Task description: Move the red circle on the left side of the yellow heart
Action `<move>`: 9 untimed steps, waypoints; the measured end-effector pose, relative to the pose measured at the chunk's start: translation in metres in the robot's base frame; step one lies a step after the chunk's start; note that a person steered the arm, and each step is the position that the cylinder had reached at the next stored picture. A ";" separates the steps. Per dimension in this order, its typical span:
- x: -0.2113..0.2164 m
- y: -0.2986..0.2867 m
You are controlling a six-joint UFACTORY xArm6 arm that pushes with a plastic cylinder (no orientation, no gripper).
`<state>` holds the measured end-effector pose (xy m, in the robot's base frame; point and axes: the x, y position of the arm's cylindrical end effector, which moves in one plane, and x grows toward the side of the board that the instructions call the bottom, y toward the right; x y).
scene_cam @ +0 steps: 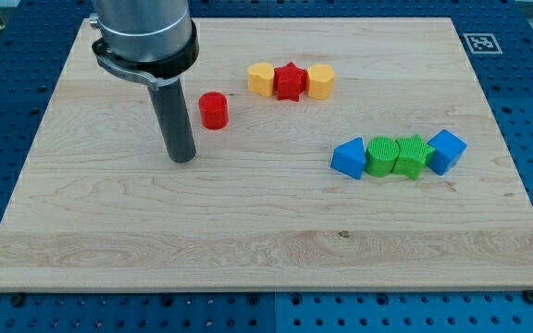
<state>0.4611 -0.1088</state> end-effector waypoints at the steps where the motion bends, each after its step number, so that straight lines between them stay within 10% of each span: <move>1: -0.039 0.015; 9: -0.085 0.024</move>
<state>0.3766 -0.0848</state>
